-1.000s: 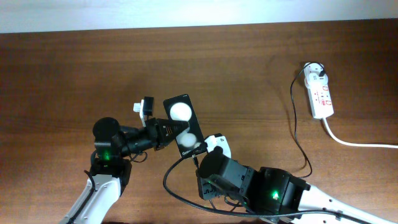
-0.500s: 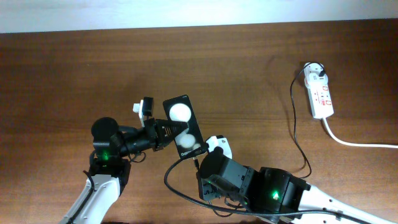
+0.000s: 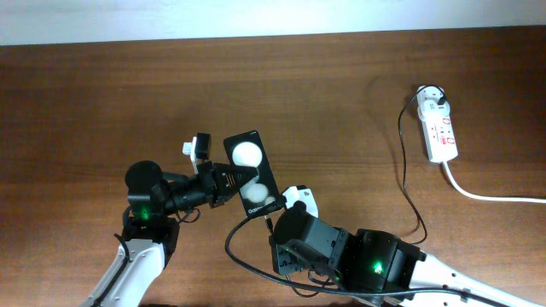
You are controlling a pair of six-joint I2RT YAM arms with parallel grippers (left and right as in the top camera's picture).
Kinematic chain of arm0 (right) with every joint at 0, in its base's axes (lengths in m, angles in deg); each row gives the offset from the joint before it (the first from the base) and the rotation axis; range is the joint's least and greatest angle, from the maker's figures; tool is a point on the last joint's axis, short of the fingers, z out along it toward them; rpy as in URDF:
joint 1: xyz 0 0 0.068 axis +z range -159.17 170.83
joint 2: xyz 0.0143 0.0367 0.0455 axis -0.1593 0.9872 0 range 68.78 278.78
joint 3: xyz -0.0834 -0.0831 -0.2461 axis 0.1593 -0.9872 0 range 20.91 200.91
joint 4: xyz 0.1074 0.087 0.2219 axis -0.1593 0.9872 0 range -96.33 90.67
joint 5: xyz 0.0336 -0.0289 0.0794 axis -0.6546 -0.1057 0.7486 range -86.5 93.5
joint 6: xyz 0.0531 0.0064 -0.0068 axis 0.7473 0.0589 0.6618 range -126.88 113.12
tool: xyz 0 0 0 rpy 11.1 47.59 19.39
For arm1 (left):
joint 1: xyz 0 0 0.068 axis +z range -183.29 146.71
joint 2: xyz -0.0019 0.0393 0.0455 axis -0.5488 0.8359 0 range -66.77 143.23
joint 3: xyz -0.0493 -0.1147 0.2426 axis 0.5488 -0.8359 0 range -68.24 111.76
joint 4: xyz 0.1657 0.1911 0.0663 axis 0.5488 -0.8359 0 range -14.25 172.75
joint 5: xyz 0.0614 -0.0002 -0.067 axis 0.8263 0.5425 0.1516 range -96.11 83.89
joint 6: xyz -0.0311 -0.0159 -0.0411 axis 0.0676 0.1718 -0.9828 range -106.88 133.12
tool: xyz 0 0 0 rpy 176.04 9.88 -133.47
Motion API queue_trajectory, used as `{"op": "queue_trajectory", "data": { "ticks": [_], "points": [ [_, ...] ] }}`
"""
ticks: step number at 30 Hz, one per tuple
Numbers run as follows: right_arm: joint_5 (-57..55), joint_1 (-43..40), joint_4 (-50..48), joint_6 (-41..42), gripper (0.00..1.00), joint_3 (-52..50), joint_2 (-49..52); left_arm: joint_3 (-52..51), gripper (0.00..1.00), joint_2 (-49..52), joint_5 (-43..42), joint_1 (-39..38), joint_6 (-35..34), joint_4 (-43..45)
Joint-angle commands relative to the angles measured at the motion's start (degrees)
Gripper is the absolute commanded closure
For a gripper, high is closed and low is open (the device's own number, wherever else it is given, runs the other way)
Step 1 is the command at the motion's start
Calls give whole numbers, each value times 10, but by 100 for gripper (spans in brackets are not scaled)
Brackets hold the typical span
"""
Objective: Plug charger to phone and switch on socket
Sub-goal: 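Push the USB-C plug upward into the phone's bottom port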
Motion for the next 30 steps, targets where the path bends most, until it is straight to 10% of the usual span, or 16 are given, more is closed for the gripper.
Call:
{"op": "queue_trajectory", "data": {
  "ticks": [1, 30],
  "points": [
    [-3, 2, -2, 4, 96, -1, -5, 13, 100, -3, -13, 3, -8, 7],
    [-14, 3, -12, -15, 96, -1, -5, 13, 100, -3, -17, 3, -12, 7]
  ]
}}
